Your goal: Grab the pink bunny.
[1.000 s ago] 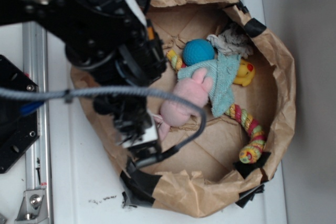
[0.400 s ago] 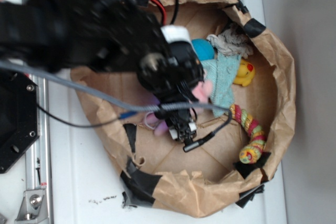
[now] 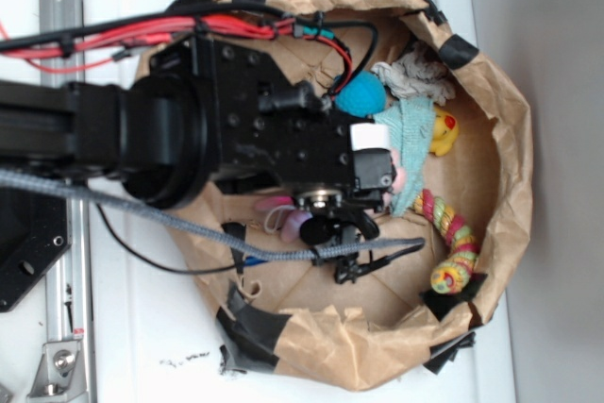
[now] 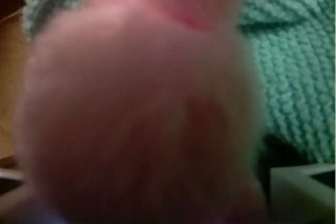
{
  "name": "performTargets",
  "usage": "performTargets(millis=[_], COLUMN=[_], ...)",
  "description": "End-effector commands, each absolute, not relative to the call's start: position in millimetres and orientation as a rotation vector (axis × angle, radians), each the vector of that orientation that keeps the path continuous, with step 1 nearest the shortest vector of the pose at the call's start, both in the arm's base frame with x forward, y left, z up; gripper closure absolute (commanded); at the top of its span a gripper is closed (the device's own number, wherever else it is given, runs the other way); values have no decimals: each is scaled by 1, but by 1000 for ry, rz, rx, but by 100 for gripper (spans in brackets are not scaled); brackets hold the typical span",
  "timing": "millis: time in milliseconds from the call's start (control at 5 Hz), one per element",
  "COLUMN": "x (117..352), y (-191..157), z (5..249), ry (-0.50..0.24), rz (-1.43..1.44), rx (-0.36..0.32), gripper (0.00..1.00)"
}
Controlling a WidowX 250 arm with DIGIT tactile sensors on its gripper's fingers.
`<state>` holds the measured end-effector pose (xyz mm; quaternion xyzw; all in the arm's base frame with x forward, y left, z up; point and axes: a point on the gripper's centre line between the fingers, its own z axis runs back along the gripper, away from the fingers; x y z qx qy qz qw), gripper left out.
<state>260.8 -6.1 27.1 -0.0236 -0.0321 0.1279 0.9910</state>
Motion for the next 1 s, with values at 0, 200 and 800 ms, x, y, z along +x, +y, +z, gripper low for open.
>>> performTargets(millis=[0,200,800], x=[257,250,243], y=[19,20,23], z=[140,190,203], ry=[-92,-94,-94], rz=[71,163,160], rx=[-180,-159,-78], gripper=[100,100,100])
